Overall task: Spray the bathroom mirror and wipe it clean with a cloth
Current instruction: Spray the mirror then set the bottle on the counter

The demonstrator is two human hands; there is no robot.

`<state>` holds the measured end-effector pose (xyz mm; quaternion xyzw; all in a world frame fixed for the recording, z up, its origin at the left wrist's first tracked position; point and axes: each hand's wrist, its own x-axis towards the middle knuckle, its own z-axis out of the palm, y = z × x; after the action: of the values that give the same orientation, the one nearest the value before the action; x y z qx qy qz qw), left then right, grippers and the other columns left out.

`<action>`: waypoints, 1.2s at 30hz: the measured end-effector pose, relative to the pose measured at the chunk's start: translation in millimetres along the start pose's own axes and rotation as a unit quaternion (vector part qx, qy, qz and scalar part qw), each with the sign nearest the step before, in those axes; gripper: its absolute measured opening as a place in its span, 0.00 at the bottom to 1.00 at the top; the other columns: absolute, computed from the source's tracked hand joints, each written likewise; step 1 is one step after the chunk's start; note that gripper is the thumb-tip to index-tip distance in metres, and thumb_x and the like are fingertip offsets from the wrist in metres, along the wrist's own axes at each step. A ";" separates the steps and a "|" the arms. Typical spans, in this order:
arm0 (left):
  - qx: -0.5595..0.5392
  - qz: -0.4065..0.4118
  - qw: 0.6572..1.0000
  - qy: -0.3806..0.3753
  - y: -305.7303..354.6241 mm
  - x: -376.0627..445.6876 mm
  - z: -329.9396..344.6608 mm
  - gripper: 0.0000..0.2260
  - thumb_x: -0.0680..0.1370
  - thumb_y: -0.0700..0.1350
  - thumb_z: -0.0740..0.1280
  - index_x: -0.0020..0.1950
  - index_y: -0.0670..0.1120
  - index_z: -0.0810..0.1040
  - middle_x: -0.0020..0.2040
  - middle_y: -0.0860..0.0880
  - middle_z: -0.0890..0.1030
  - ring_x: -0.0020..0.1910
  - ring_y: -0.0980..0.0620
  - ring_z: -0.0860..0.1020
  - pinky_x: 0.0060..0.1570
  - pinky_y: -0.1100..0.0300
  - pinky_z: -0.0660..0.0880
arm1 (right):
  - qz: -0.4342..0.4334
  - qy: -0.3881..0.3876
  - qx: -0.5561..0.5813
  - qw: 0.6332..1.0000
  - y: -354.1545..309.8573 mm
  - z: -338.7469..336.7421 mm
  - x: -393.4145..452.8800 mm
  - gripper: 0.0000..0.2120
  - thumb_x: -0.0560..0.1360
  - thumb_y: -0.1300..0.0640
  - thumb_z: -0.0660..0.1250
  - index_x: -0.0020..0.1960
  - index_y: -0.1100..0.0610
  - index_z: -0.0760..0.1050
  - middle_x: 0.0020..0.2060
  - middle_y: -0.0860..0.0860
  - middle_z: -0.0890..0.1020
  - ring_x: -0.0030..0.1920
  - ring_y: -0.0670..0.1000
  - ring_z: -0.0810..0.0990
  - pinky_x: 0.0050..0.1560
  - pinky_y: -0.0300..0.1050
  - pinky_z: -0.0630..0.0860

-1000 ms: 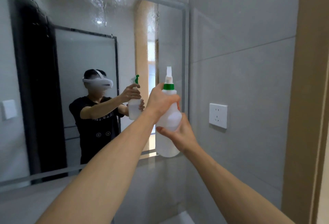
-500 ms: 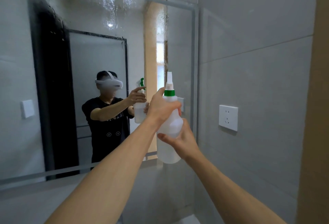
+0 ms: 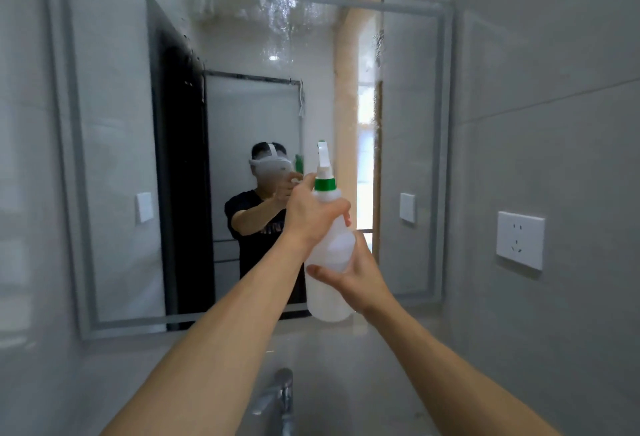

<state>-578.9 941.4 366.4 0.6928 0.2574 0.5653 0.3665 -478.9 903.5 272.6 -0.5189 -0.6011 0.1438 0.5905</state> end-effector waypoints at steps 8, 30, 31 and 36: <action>0.008 0.019 0.999 0.030 -8.6 -1.6 -35.3 0.17 0.61 0.36 0.74 0.49 0.44 0.79 0.41 0.44 0.81 0.41 0.47 0.80 0.44 0.52 0.77 | -0.018 -0.036 0.037 0.999 -4.6 35.1 3.0 0.37 0.69 0.54 0.80 0.69 0.46 0.62 0.52 0.40 0.77 0.53 0.42 0.79 0.49 0.34 0.76; 0.080 -0.004 0.984 0.156 -7.2 -44.0 -164.5 0.15 0.62 0.43 0.77 0.44 0.54 0.76 0.40 0.48 0.82 0.44 0.38 0.84 0.47 0.37 0.81 | -0.059 -0.154 0.100 0.981 -44.9 154.8 -5.6 0.36 0.62 0.48 0.79 0.64 0.45 0.66 0.53 0.44 0.79 0.54 0.46 0.81 0.56 0.53 0.81; 0.085 -0.008 0.983 0.161 -5.3 -46.3 -168.9 0.16 0.63 0.42 0.76 0.46 0.53 0.76 0.42 0.47 0.81 0.45 0.37 0.83 0.47 0.37 0.81 | -0.061 -0.158 0.102 0.980 -47.9 158.9 -7.1 0.35 0.63 0.49 0.80 0.64 0.45 0.66 0.53 0.44 0.79 0.54 0.46 0.80 0.56 0.52 0.81; 0.086 -0.030 0.978 0.188 -1.7 -55.4 -190.3 0.18 0.59 0.43 0.75 0.45 0.55 0.76 0.44 0.42 0.80 0.46 0.33 0.82 0.45 0.35 0.80 | -0.067 -0.184 0.106 0.975 -58.2 179.1 -8.9 0.34 0.65 0.52 0.80 0.65 0.48 0.65 0.54 0.44 0.78 0.54 0.46 0.80 0.55 0.50 0.81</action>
<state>-776.4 941.0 349.7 0.5950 0.3899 0.6499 0.2675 -661.3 950.7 266.5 -0.3765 -0.7144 0.2596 0.5297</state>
